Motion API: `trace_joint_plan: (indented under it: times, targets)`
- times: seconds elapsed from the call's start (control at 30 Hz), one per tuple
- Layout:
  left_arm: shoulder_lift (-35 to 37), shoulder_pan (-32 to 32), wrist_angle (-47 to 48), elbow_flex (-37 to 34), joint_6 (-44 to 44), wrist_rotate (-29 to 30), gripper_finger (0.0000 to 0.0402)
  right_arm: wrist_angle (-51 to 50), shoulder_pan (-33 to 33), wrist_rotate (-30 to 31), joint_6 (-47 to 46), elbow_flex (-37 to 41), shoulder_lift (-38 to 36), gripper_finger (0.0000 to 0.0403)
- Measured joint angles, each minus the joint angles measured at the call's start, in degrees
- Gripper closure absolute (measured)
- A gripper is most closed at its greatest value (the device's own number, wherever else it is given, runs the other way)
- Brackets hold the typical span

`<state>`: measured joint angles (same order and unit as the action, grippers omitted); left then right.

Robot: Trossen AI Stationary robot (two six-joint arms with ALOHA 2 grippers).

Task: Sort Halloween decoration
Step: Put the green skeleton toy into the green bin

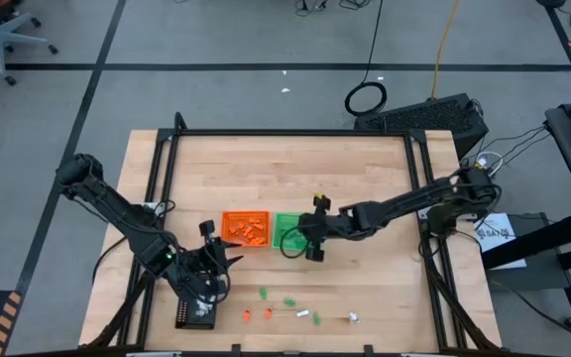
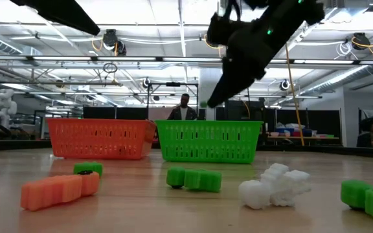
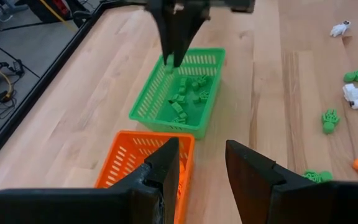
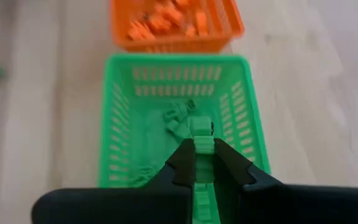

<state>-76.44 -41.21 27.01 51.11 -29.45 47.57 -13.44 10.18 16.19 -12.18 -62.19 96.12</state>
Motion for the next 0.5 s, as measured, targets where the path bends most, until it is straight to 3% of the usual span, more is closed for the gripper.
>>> trace_joint_plan:
  times: [0.2,0.5]
  targets:
    - [-3.51,0.00,-3.59,0.00,2.08,0.04,0.0274,0.83,-0.79,0.04,-2.56,0.00,3.36,0.0372]
    - [-8.51,0.00,-17.96,0.00,6.45,-2.54,0.0274,2.43,-0.79,0.10,-2.87,0.02,4.29,0.0311]
